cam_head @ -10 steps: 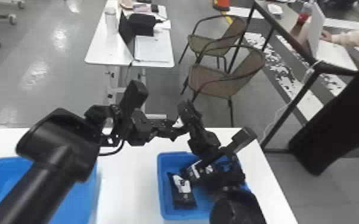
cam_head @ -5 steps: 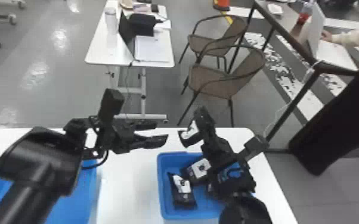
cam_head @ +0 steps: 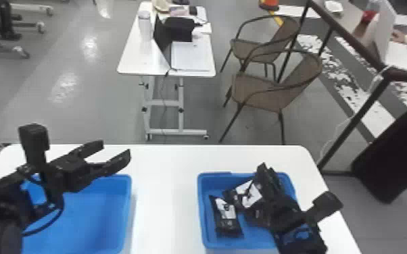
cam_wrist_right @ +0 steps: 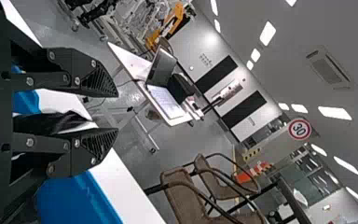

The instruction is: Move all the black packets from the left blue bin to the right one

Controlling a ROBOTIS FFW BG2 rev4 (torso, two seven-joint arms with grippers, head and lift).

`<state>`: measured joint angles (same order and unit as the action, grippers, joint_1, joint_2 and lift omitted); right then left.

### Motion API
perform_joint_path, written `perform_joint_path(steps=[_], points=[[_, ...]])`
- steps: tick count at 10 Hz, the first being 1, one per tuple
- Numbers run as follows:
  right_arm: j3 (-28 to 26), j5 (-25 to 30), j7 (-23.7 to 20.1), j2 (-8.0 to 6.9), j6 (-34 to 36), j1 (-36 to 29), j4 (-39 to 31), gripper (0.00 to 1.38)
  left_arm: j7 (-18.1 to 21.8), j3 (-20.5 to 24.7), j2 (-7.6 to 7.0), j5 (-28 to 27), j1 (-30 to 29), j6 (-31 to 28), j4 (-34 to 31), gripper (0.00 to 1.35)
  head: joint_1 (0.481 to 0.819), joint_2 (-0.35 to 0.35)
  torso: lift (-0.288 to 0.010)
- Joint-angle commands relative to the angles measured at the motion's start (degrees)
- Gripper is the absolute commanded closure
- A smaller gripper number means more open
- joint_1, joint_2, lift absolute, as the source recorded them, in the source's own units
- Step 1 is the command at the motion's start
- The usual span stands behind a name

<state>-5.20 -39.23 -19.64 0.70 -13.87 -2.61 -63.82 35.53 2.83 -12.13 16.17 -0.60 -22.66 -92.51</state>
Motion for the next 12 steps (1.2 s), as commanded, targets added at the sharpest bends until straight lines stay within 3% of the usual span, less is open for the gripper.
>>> perform_joint_path(steps=[1,4,5,6,8,9,11,12], points=[[-0.4,0.5,1.1,-0.75,-3.3,-1.9,-1.2,0.07,-1.6,4.7,-1.14,2.5,-3.7,1.9,-5.0,0.15,0.695,-0.091,0.0],[-3.7,19.8,2.9,-0.75,-9.3,-11.8,-15.3,0.19,-1.6,9.3,-0.35,-0.6,-10.6,19.4,-5.6,0.15,0.695,-0.046,0.0],[-4.1,25.7,2.9,-0.75,-12.0,-16.0,-19.9,0.21,-1.7,10.4,0.27,-1.0,-14.3,28.3,-5.5,0.15,0.695,-0.033,0.0],[-4.6,28.6,3.7,-0.75,-16.5,-19.8,-21.8,0.21,-1.7,11.9,2.03,-2.7,-17.9,33.5,-5.5,0.15,0.695,-0.016,0.0],[-10.3,34.3,3.8,-0.75,-21.6,-27.0,-24.8,0.21,-1.7,12.4,5.63,-5.9,-24.4,38.4,-7.7,0.15,0.695,-0.004,0.0],[-12.9,35.2,3.8,-0.75,-22.5,-30.9,-26.6,0.21,-1.8,11.6,6.16,-8.3,-26.6,37.2,-9.8,0.15,0.695,-0.031,0.0],[-13.2,35.3,3.6,-0.75,-25.0,-36.1,-27.8,0.21,-1.9,11.7,7.04,-9.2,-29.1,35.8,-12.3,0.15,0.695,-0.122,0.0],[-13.0,35.3,3.6,-0.75,-25.6,-37.2,-27.8,0.21,-2.0,12.1,7.91,-10.5,-30.2,36.0,-13.2,0.15,0.695,-0.132,0.0]])
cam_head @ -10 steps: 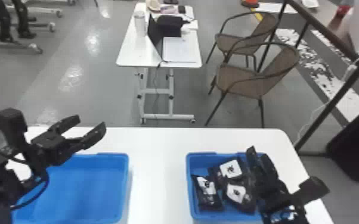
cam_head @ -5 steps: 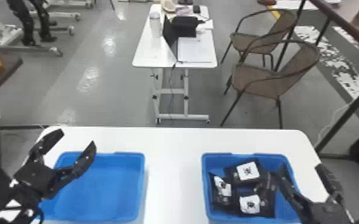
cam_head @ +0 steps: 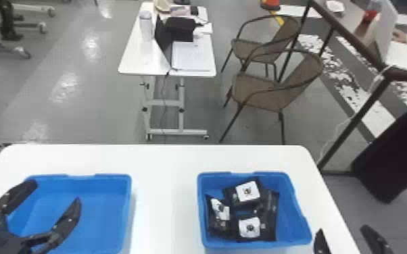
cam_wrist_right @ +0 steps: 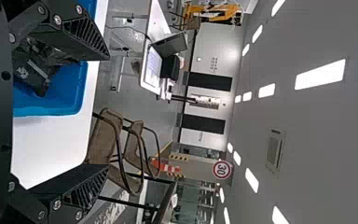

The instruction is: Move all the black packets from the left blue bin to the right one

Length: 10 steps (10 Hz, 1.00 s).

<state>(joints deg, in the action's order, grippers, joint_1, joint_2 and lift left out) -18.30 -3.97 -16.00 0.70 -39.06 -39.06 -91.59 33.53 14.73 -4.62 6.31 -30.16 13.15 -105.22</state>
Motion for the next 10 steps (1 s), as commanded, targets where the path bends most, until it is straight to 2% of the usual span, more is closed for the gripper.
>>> perform_joint_path(steps=[1,3,10], points=[[0.1,-0.3,0.0,-0.75,-0.8,-1.3,0.0,0.21,-0.3,0.7,1.1,-0.5,-1.3,1.0,-0.5,0.15,0.695,-0.136,0.0],[0.0,-1.3,0.1,-0.75,-1.2,-1.5,0.0,0.21,-0.7,1.6,2.42,-0.3,-2.3,1.1,-0.5,0.15,0.695,-0.134,0.0],[0.0,-2.1,0.0,-0.75,-1.2,-1.3,-0.1,0.21,-0.9,0.8,1.46,0.7,-2.2,-0.3,-0.1,0.15,0.695,-0.136,0.0]])
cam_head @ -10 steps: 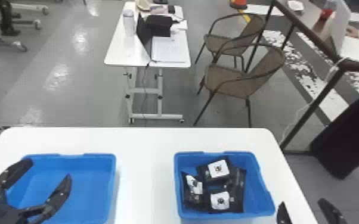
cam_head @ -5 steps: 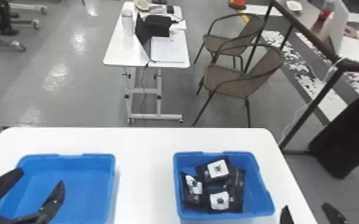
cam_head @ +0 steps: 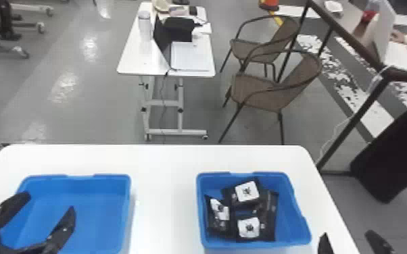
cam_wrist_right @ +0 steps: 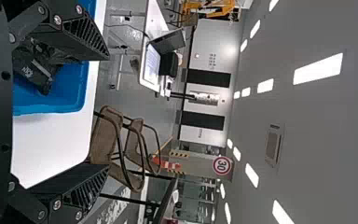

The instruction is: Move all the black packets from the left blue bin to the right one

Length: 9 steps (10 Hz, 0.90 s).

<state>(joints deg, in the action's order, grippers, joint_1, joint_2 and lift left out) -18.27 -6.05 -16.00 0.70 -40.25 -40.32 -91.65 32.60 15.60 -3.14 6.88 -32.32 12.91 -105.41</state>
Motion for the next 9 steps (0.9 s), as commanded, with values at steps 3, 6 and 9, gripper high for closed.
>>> perform_joint_path(steps=[3,6,9], points=[[0.1,0.0,0.0,-0.75,0.1,-0.1,-0.1,0.21,0.0,0.0,0.06,0.3,-0.1,-0.3,0.3,0.15,0.695,-0.136,0.0],[0.2,-0.1,0.0,-0.75,0.2,-0.1,-0.1,0.21,0.0,-0.3,-0.02,0.6,-0.1,-0.8,0.5,0.15,0.695,-0.135,0.0],[0.2,-0.5,-0.1,-0.75,0.5,-0.3,-0.1,0.21,0.1,-0.4,-0.02,0.9,-0.1,-1.1,0.6,0.15,0.695,-0.139,0.0]])
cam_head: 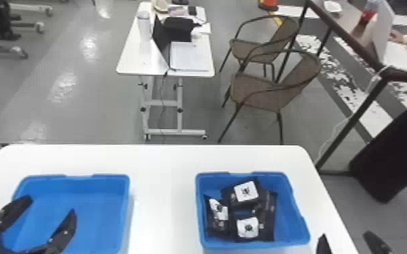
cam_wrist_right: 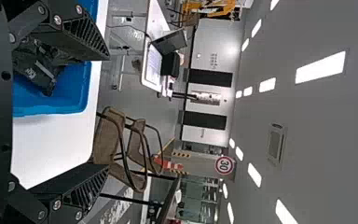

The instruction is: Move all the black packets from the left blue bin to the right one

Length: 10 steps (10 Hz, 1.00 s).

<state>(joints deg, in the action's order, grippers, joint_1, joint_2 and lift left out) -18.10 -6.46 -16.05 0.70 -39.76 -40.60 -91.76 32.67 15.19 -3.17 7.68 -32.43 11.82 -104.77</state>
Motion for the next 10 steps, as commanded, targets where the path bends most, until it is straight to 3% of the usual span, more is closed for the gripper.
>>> perform_joint_path(steps=[1,10], points=[[0.1,0.0,0.0,-0.75,0.0,0.0,0.0,0.21,0.0,-0.2,-0.08,0.1,0.0,-0.2,0.1,0.15,0.695,-0.14,0.0],[0.3,-0.3,-0.4,-0.75,0.6,0.1,-0.1,0.21,0.0,-1.2,-1.05,1.2,0.0,-0.9,0.9,0.15,0.695,-0.145,0.0]])
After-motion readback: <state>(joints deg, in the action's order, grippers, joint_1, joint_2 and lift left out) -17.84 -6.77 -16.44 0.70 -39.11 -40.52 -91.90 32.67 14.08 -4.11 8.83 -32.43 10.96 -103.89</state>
